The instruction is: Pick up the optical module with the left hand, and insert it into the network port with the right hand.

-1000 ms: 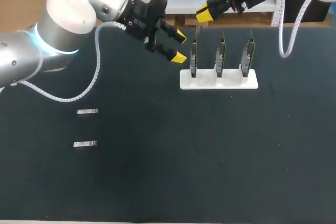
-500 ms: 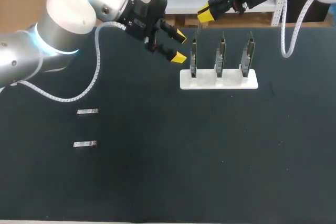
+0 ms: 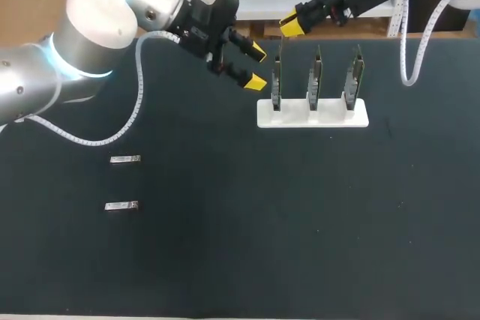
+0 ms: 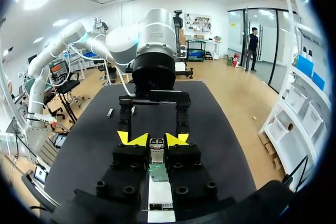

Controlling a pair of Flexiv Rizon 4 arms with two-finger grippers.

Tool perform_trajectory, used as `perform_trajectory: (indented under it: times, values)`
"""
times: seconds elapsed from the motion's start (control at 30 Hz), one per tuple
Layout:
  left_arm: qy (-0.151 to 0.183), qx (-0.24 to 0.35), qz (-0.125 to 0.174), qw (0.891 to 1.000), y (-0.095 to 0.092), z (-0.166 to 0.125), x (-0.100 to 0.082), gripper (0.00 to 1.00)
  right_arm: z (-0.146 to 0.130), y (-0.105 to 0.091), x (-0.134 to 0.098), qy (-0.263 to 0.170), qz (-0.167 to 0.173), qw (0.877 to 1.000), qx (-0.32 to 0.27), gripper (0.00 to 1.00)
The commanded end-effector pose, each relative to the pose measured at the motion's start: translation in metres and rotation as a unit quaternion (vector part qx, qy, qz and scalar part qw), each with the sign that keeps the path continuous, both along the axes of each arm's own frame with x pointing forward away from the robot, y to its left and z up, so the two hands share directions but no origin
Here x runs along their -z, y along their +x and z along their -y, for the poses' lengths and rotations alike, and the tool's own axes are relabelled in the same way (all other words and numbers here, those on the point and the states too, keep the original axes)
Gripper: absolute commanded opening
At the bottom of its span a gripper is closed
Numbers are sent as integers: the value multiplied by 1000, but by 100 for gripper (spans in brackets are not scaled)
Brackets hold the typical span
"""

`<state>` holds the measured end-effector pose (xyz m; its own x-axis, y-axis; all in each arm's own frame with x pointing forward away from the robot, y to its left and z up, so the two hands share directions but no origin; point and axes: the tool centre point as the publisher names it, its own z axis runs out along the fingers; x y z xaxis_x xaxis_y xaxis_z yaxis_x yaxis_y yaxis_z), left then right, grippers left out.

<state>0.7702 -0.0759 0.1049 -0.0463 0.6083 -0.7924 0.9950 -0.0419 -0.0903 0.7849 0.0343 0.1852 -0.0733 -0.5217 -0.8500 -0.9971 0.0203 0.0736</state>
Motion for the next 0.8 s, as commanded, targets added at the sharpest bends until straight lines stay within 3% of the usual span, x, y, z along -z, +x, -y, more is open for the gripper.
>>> perform_trajectory:
  times: [0.03, 0.8]
  values:
    - [2, -1, 0, 1000, 0, 0, 0, 100, -3, 3, 1, -4, 1, 1000, -4, 0]
    - [2, -1, 0, 1000, 0, 0, 0, 100, -14, 8, 12, -16, -1, 1000, -23, 0]
